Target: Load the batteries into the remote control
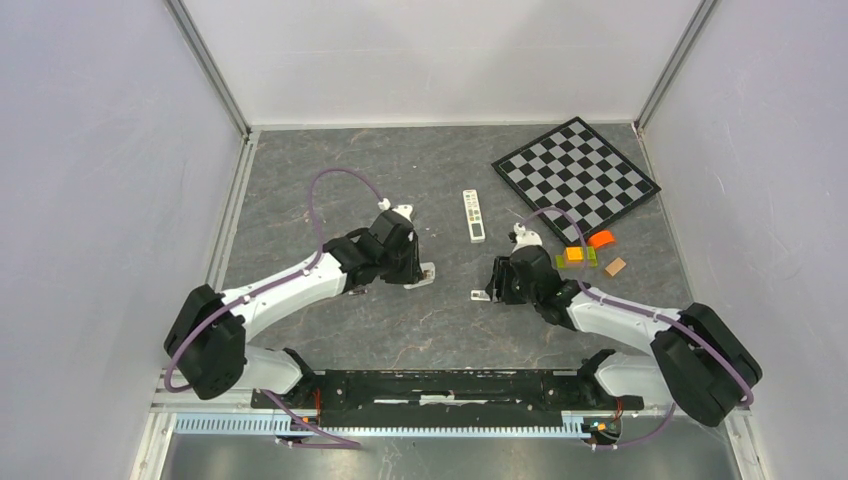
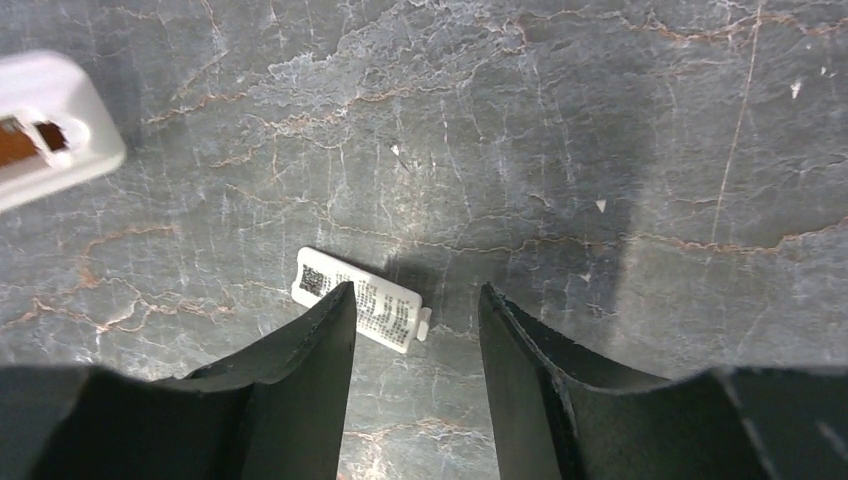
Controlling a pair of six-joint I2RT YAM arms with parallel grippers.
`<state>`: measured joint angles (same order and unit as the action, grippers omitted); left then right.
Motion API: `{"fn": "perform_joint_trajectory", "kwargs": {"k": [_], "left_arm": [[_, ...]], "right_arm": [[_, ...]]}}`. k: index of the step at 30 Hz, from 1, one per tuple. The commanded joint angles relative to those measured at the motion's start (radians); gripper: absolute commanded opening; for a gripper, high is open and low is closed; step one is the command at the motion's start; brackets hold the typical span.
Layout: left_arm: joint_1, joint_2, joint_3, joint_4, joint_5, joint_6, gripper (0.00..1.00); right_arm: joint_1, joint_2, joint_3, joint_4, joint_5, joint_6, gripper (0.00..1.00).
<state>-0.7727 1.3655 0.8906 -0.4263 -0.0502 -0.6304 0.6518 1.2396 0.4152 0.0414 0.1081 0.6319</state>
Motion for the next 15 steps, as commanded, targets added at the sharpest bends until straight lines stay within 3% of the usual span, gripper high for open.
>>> {"fn": "perform_joint_trajectory", "kwargs": {"k": [1,6,10,13,15], "left_arm": [[0.021,-0.055,0.065,-0.031,0.033,0.105,0.02],[0.022,-0.085,0.124,-0.037,0.215,0.262,0.02],[0.022,-0.102,0.177,0.016,0.349,0.360,0.02],[0.021,-0.111,0.203,0.035,0.432,0.424,0.02],[0.022,-0.118,0.209,0.034,0.476,0.452,0.02]], "right_arm": [[-0.004,-0.046,0.036,-0.011,0.016,-0.095,0.56],[-0.004,-0.167,0.099,0.063,-0.183,-0.269,0.77],[-0.005,-0.237,0.166,0.118,-0.486,-0.452,0.91],[-0.004,-0.255,0.209,0.077,-0.628,-0.570,0.95],[-0.004,-0.260,0.257,-0.011,-0.634,-0.680,0.97]]}}
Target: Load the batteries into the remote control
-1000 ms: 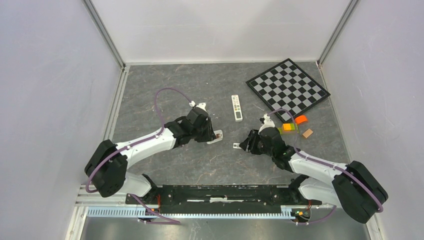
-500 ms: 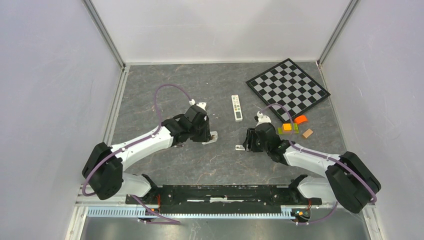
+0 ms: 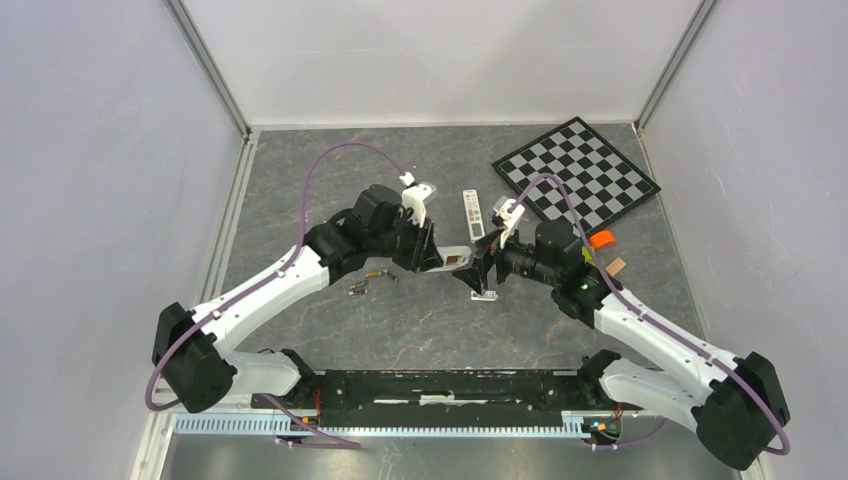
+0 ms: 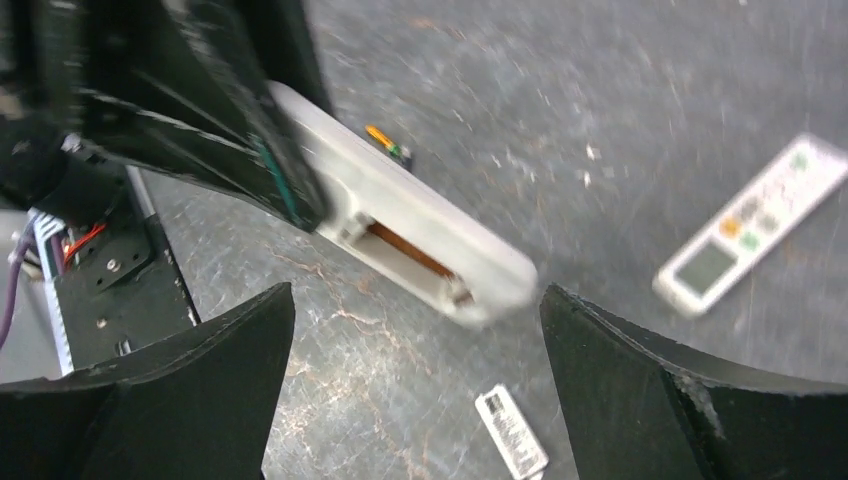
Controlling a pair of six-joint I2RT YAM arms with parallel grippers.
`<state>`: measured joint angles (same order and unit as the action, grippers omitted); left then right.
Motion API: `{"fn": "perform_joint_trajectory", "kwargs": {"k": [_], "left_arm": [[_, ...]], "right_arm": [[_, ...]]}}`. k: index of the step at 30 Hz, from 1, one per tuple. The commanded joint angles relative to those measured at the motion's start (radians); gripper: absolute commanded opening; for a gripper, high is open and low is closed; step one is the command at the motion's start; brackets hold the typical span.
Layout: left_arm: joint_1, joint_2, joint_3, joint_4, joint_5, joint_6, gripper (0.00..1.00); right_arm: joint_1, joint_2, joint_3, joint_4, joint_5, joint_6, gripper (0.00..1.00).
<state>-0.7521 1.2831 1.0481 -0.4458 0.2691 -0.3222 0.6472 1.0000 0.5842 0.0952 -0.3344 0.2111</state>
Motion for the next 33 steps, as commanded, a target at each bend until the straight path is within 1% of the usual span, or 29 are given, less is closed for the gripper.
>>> {"fn": "perform_joint_trajectory", "kwargs": {"k": [1,4,7,10,14,17,21,24,25,30,33], "left_arm": [[0.001,-0.039,0.052,0.049,0.181,0.158,0.02],[0.001,-0.054,0.052,0.024,0.238,0.197,0.02],[0.000,-0.077,0.043,-0.005,0.259,0.223,0.02],[0.000,-0.114,0.024,-0.014,0.264,0.229,0.02],[0.000,-0.166,-0.010,0.002,0.294,0.235,0.02],[0.000,-0.179,-0.019,0.013,0.315,0.230,0.02],[-0.001,-0.187,-0.020,0.015,0.378,0.233,0.02],[-0.001,-0.198,-0.026,0.019,0.398,0.235,0.02],[-0.002,-0.201,-0.026,0.019,0.405,0.236,0.02],[-0.003,-0.221,-0.027,0.022,0.400,0.227,0.02],[-0.002,-0.237,-0.029,0.024,0.402,0.227,0.02]], "right_arm": [[0.000,-0.022,0.113,-0.114,-0.182,-0.316,0.97],[0.000,-0.024,0.160,-0.188,-0.189,-0.429,0.98],[0.000,0.007,0.233,-0.308,-0.265,-0.534,0.98],[0.000,0.037,0.284,-0.411,-0.363,-0.584,0.93],[0.000,0.004,0.226,-0.384,-0.499,-0.564,0.92],[0.000,-0.010,0.208,-0.369,-0.493,-0.546,0.91],[0.000,0.013,0.244,-0.399,-0.486,-0.547,0.87],[0.000,0.040,0.270,-0.406,-0.514,-0.541,0.82],[0.000,0.051,0.277,-0.408,-0.523,-0.539,0.78],[0.001,0.087,0.314,-0.448,-0.619,-0.542,0.55],[0.002,0.089,0.316,-0.441,-0.637,-0.536,0.50]]}}
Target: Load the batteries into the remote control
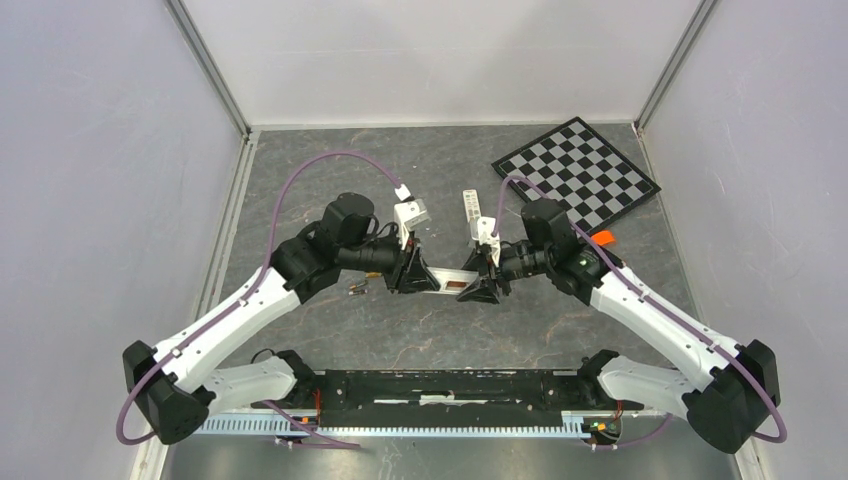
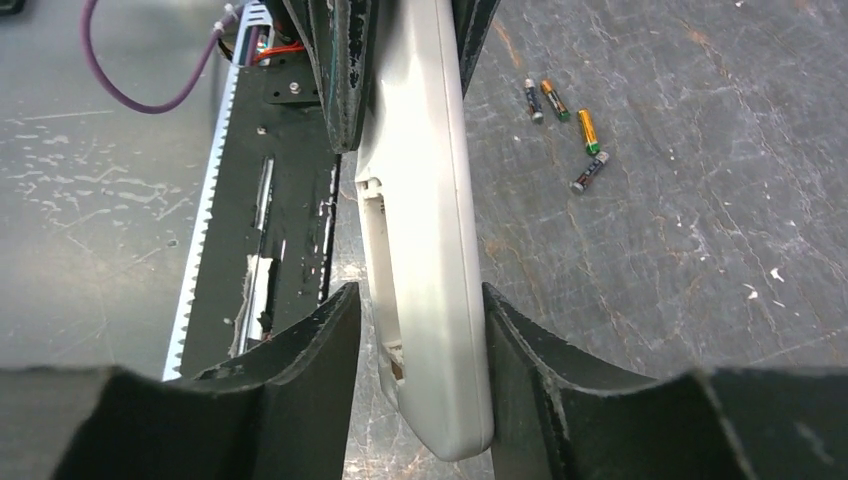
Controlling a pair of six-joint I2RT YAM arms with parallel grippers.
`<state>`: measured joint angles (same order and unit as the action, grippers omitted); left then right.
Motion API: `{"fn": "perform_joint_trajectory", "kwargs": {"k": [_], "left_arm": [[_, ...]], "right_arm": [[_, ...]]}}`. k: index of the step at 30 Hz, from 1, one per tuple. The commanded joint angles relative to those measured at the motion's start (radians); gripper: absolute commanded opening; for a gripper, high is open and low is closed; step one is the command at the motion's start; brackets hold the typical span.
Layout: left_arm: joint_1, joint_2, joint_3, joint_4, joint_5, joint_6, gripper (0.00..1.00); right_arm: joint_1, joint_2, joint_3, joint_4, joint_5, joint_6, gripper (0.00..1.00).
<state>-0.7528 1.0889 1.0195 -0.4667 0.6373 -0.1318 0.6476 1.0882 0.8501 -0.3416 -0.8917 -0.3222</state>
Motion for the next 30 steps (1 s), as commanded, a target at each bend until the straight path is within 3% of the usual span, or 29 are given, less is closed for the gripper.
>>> {"fn": "perform_joint_trajectory", "kwargs": {"k": [1,5,8,12,18,21,23,29,30], "left_arm": [[-0.002,-0.048,-0.002,0.049,0.032,0.035,0.02],[-0.002,-0.065,-0.002,0.087,0.012,-0.005,0.06],[-0.002,-0.081,0.002,0.196,-0.049,-0.141,0.20],[-0.002,-0.103,-0.023,0.354,-0.123,-0.272,0.38],[-0.002,-0.092,-0.030,0.464,-0.164,-0.407,0.63],[-0.002,-0.092,-0.050,0.553,-0.195,-0.460,0.69],[-0.002,-0.095,-0.066,0.585,-0.230,-0.483,0.73],[-0.002,-0.143,-0.090,0.601,-0.364,-0.500,0.91],[-0.002,-0.154,-0.092,0.601,-0.383,-0.501,0.99]], "right_arm": [[0.001,0.002,0.049,0.003,-0.083,0.003,0.48],[0.001,0.012,0.051,0.034,-0.090,0.034,0.32],[0.001,0.011,0.034,0.121,-0.091,0.107,0.25],[0.001,-0.024,-0.033,0.386,-0.087,0.307,0.16],[0.001,-0.036,-0.088,0.695,-0.050,0.596,0.09],[0.001,-0.039,-0.117,0.844,0.009,0.736,0.00],[0.001,-0.038,-0.146,0.955,0.037,0.833,0.00],[0.001,-0.020,-0.162,0.980,0.145,0.898,0.00],[0.001,-0.020,-0.166,0.982,0.162,0.905,0.00]]}}
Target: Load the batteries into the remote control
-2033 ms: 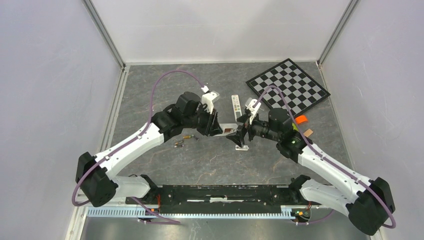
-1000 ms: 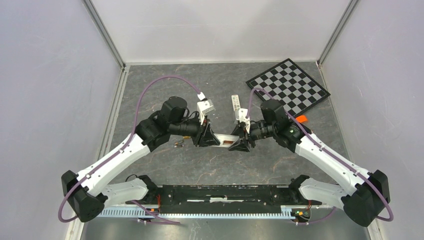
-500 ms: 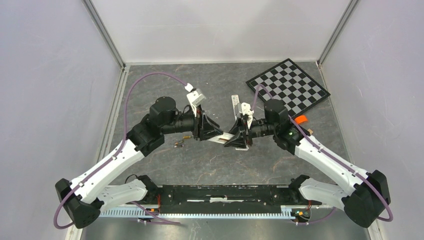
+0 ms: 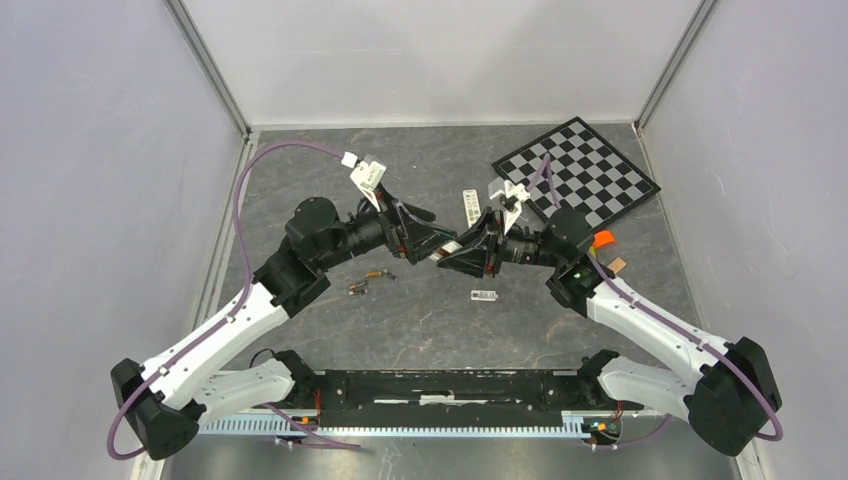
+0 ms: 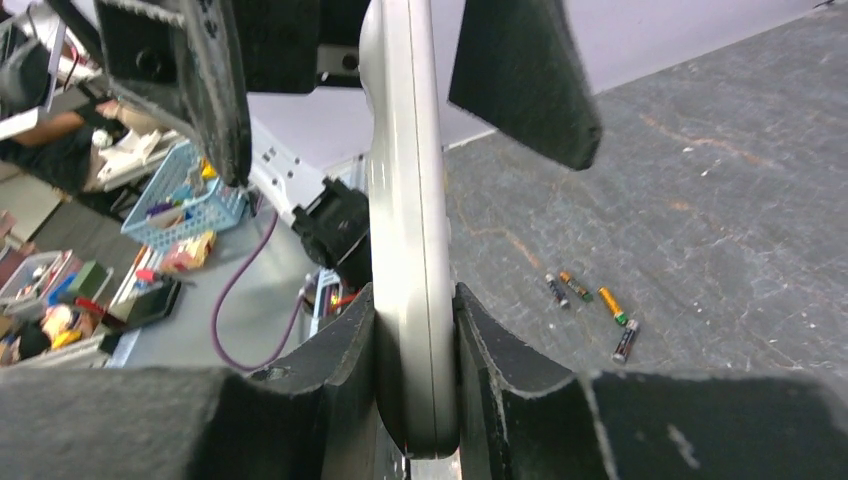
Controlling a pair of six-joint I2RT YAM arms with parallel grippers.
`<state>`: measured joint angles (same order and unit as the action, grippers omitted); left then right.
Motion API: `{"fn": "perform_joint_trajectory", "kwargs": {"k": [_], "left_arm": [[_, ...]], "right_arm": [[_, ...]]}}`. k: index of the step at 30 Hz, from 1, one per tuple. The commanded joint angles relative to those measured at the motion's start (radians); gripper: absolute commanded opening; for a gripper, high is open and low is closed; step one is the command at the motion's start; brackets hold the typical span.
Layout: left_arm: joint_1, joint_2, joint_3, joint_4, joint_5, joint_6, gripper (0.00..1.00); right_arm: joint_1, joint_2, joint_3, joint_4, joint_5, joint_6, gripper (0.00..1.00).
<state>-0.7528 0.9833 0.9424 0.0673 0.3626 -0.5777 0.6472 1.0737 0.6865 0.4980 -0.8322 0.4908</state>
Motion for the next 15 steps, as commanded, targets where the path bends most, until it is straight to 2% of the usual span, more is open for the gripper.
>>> {"fn": "perform_joint_trajectory", "kwargs": {"k": [1,6,10,15], "left_arm": [[-0.002,-0.058,-0.018,0.068,-0.128,-0.057,1.00],[0.000,-0.106,-0.050,0.085,-0.195,-0.107,1.00],[0.000,-0.119,-0.117,0.234,-0.154,-0.174,0.99],[0.000,-0.077,-0.129,0.309,-0.096,-0.174,0.99]], "right_arm": [[0.002,-0.007,-0.009,0.150,0.112,0.102,0.00],[0.002,-0.035,-0.070,0.302,0.159,0.217,0.00],[0.002,-0.008,-0.095,0.411,0.183,0.355,0.00],[0.002,0.049,-0.182,0.714,0.231,0.614,0.00]]}}
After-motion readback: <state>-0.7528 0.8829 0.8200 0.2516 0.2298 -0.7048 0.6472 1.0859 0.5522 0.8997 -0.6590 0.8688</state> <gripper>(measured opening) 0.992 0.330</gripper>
